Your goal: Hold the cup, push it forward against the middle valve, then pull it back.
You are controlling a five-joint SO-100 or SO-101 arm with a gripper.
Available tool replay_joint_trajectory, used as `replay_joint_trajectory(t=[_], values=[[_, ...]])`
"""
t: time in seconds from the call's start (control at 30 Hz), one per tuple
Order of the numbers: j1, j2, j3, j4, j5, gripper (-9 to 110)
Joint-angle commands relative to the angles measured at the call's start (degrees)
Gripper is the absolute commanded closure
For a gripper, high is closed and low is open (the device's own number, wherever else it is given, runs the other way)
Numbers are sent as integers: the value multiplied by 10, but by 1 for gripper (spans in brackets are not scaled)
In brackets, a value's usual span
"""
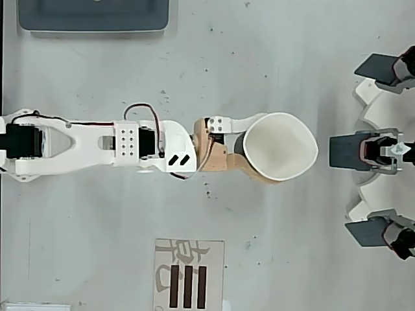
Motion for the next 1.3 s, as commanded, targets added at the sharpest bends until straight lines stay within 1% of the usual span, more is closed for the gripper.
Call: replay_joint_trajectory(t=[0.0, 0.9, 1.27], values=[[1, 31, -11, -21, 4, 98], [1, 25, -11, -21, 5, 98], [1, -80, -129, -4, 6, 98]])
